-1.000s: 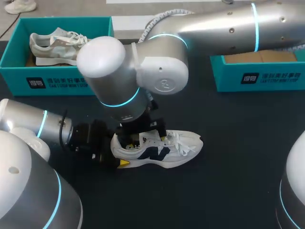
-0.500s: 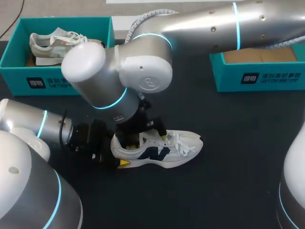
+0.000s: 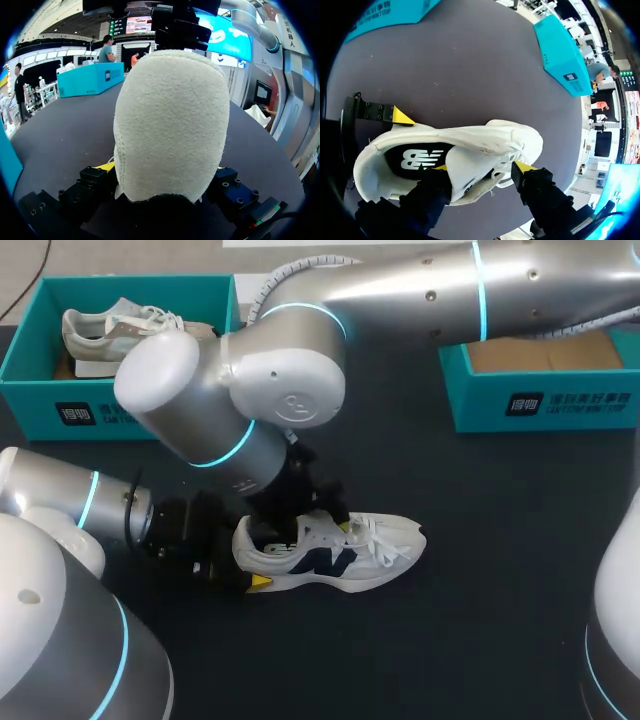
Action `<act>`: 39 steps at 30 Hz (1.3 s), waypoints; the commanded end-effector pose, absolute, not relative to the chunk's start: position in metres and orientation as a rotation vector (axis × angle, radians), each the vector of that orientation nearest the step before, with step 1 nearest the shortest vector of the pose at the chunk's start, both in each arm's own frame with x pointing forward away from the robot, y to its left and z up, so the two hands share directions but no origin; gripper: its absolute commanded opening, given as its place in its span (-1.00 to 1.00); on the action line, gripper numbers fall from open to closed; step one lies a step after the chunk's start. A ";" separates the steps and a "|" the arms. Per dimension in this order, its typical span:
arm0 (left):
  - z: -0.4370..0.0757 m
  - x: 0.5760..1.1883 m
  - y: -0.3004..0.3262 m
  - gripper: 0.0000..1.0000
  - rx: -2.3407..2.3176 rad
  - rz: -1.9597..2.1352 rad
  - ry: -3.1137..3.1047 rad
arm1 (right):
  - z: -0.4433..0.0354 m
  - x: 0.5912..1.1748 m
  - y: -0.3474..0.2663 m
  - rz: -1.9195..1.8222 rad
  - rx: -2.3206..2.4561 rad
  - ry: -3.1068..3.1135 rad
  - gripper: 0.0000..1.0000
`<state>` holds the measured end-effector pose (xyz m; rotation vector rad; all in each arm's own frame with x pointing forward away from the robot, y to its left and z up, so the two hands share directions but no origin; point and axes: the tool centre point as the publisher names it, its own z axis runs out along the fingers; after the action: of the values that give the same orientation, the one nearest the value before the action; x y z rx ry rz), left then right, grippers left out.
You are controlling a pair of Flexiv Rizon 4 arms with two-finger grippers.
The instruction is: Take the shoe out of the shoebox, open the shoe tongue, remove and reinsert the insole, then place the shoe into the shoebox
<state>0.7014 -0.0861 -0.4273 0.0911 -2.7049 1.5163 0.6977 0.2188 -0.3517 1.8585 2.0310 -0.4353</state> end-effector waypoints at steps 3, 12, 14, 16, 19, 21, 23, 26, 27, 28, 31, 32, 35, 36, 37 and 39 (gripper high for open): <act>-0.433 0.704 -0.087 -1.00 0.093 1.513 -2.709 | -0.334 0.691 0.216 -0.300 2.196 1.565 -0.16; -0.433 0.704 -0.087 -1.00 0.093 1.513 -2.709 | -0.319 0.691 0.212 -0.207 2.217 1.569 -0.96; -0.433 0.704 -0.087 -1.00 0.093 1.513 -2.709 | -0.318 0.693 0.209 -0.206 2.210 1.579 -1.00; -0.433 0.704 -0.087 -1.00 0.093 1.513 -2.709 | -0.315 0.695 0.204 -0.193 2.202 1.599 -1.00; -0.433 0.704 -0.087 -1.00 0.093 1.513 -2.709 | -0.311 0.698 0.195 -0.179 2.181 1.633 -1.00; -0.433 0.704 -0.087 -1.00 0.093 1.513 -2.709 | -0.308 0.700 0.187 -0.173 2.153 1.670 -1.00; -0.433 0.704 -0.087 -1.00 0.093 1.513 -2.709 | -0.307 0.702 0.178 -0.153 2.142 1.691 -1.00; -0.433 0.704 -0.087 -1.00 0.093 1.513 -2.709 | -0.307 0.703 0.164 -0.106 2.115 1.740 -1.00; -0.433 0.704 -0.087 -1.00 0.093 1.513 -2.709 | -0.309 0.705 0.160 -0.076 2.091 1.784 -1.00; -0.433 0.704 -0.087 -1.00 0.093 1.513 -2.709 | -0.310 0.705 0.155 -0.073 2.091 1.785 -1.00; -0.433 0.704 -0.087 -1.00 0.093 1.513 -2.709 | -0.311 0.708 0.144 -0.067 2.016 1.861 -1.00; -0.433 0.704 -0.087 -1.00 0.093 1.513 -2.709 | -0.312 0.709 0.140 -0.068 1.991 1.890 -1.00; -0.433 0.704 -0.087 -1.00 0.093 1.513 -2.709 | -0.315 0.713 0.128 -0.089 1.922 1.961 -1.00; -0.433 0.704 -0.087 -1.00 0.093 1.513 -2.709 | -0.316 0.714 0.124 -0.079 1.897 1.982 -1.00; -0.433 0.704 -0.087 -1.00 0.093 1.513 -2.709 | -0.318 0.715 0.120 -0.088 1.878 2.000 -1.00; -0.433 0.704 -0.087 -1.00 0.093 1.513 -2.709 | -0.321 0.718 0.115 -0.054 1.814 2.064 -1.00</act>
<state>0.7016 -0.0862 -0.4272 0.0913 -2.7050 1.5164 0.7181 0.1279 -0.3175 1.8244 1.9530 -0.1692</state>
